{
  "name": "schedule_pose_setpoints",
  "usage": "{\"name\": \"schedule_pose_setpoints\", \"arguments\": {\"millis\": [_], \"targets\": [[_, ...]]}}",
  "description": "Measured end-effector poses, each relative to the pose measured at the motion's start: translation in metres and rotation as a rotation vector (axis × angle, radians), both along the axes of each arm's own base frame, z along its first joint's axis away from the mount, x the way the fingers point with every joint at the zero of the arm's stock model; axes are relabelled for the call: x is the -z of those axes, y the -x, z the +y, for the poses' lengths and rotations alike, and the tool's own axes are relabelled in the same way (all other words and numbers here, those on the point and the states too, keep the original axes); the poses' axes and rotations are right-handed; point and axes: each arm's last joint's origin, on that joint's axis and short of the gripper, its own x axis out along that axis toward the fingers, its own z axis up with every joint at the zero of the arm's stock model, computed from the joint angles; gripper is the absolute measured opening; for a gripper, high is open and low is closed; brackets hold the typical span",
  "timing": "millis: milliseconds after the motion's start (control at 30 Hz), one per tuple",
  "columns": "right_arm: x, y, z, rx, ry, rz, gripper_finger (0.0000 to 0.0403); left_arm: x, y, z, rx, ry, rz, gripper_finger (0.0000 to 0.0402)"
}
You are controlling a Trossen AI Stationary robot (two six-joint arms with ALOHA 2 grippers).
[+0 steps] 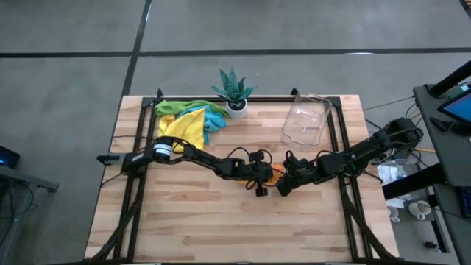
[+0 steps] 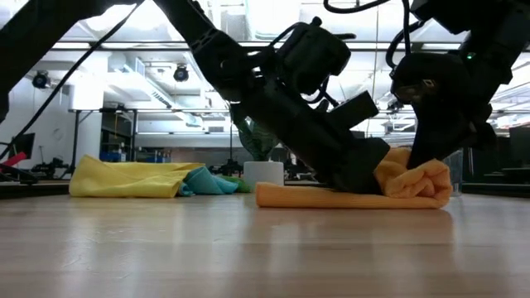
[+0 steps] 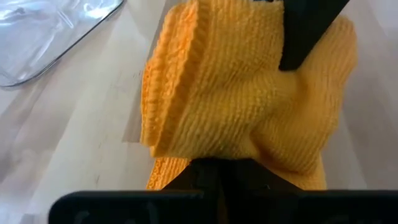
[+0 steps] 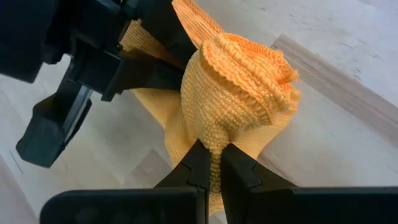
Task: Roll microfiber towels into tight, uniform cylinder then place into a basket
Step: Roll the orange microfiber cloth
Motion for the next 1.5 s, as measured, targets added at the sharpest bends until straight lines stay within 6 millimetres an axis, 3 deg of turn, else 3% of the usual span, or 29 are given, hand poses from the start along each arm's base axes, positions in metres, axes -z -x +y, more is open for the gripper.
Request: {"name": "schedule_pose_setpoints", "arguments": {"millis": [233, 500, 1067, 1333, 1500], "targets": [[-0.001, 0.003, -0.001, -0.001, 0.004, 0.019, 0.0012, -0.002, -0.002, -0.001, 0.0, -0.001, 0.003, 0.0], [-0.006, 0.009, -0.003, 0.005, 0.01, 0.029, 0.0012, -0.019, 0.008, 0.001, -0.035, -0.047, 0.085, 0.0], [-0.005, 0.012, -0.007, 0.022, 0.021, 0.064, 0.0012, -0.038, 0.001, -0.006, 0.056, -0.002, -0.04, 0.0], [-0.006, 0.011, -0.007, 0.021, 0.017, 0.059, 0.0012, -0.012, -0.004, 0.005, 0.033, -0.002, -0.015, 0.0], [-0.008, 0.01, -0.006, 0.018, 0.008, 0.05, 0.0012, -0.01, -0.007, 0.006, 0.029, 0.001, -0.054, 0.0]]}}
